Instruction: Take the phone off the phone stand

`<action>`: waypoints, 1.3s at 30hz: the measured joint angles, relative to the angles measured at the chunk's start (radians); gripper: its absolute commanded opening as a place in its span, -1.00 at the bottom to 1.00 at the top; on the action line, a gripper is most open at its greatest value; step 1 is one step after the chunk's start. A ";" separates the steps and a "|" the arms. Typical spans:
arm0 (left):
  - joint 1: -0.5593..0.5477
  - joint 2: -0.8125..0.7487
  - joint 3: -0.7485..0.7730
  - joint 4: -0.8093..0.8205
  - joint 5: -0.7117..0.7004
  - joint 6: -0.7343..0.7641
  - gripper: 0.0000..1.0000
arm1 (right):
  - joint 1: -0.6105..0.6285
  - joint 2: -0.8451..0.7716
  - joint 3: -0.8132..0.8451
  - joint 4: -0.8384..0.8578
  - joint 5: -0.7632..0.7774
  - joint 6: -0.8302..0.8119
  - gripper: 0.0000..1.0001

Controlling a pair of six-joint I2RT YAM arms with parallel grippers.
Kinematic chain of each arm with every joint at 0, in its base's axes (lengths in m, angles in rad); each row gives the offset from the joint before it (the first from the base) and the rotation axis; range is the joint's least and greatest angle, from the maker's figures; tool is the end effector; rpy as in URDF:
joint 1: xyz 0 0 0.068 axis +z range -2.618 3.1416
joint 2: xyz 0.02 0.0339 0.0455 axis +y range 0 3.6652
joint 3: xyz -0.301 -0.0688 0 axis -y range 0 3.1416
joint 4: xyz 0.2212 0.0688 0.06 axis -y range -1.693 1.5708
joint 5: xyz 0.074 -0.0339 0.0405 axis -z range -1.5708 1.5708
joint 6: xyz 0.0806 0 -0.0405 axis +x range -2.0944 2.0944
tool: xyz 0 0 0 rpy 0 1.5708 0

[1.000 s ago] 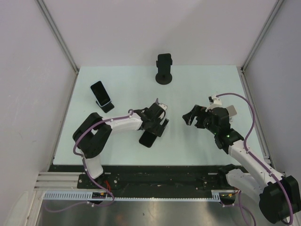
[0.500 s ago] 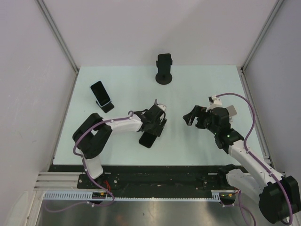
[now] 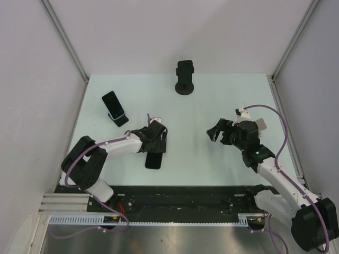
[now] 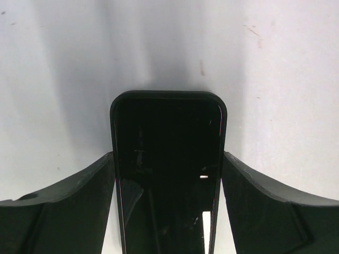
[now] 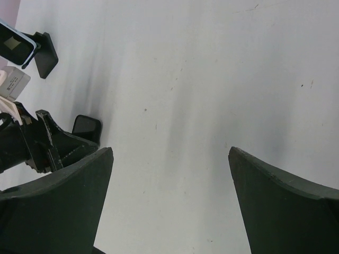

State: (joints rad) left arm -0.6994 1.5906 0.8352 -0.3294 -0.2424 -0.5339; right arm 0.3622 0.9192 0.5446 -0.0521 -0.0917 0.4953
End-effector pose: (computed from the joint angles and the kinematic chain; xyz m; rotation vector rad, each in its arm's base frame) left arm 0.2414 -0.1778 0.1719 0.1370 2.6038 -0.1147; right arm 0.1897 0.0798 0.2639 0.0760 2.0524 0.6352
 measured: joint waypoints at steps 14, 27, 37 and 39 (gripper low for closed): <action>0.033 -0.008 -0.001 -0.026 -0.019 -0.080 0.26 | 0.000 0.000 0.000 -0.001 0.002 0.000 0.91; 0.040 -0.008 0.000 -0.048 -0.039 -0.076 1.00 | -0.003 -0.015 0.000 -0.008 0.015 0.000 0.93; 0.043 -0.108 -0.005 -0.099 -0.038 -0.076 1.00 | -0.018 -0.060 0.011 -0.083 0.090 0.000 0.99; 0.044 -0.183 -0.005 -0.104 -0.038 -0.068 1.00 | -0.018 -0.061 0.035 -0.130 0.145 0.000 1.00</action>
State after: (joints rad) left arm -0.6556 1.4075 0.8303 -0.4335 -0.2806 -0.6018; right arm 0.3447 0.8577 0.5797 -0.1818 0.0532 0.4957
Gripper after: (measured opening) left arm 0.996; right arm 0.994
